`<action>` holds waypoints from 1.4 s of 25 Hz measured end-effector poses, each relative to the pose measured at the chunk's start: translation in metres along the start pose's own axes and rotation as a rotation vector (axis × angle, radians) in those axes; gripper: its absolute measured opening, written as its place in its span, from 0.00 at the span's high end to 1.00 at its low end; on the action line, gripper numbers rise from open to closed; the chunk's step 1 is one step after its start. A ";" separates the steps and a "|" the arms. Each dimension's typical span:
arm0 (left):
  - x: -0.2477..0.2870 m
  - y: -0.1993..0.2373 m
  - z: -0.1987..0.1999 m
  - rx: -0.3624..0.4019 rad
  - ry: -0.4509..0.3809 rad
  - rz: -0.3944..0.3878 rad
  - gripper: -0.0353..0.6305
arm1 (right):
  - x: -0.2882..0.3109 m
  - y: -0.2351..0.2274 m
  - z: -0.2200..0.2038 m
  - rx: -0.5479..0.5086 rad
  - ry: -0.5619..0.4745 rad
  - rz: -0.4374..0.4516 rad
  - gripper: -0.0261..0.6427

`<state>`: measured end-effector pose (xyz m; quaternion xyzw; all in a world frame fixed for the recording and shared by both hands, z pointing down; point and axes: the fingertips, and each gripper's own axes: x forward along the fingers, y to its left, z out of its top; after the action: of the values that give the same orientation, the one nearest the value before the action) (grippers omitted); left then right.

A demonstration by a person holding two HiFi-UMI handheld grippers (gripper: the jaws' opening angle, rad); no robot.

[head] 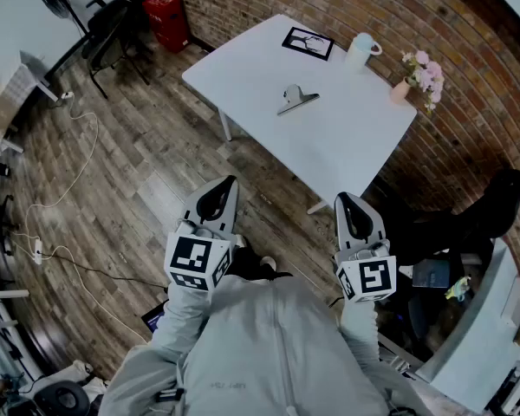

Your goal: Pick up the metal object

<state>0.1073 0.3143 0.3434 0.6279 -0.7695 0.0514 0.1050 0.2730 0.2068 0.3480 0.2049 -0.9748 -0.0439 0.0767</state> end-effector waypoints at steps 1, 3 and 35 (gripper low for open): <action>0.001 0.001 0.001 -0.002 0.000 0.005 0.91 | 0.002 0.000 0.001 0.003 -0.002 0.009 0.92; 0.004 0.002 0.003 -0.004 -0.001 0.012 0.91 | 0.005 0.000 0.001 0.007 -0.004 0.024 0.92; 0.190 0.224 0.032 -0.017 0.067 -0.168 0.91 | 0.279 -0.010 0.022 0.074 0.084 -0.110 0.92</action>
<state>-0.1511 0.1718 0.3668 0.6873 -0.7106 0.0569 0.1397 0.0211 0.0855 0.3617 0.2626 -0.9589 -0.0036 0.1072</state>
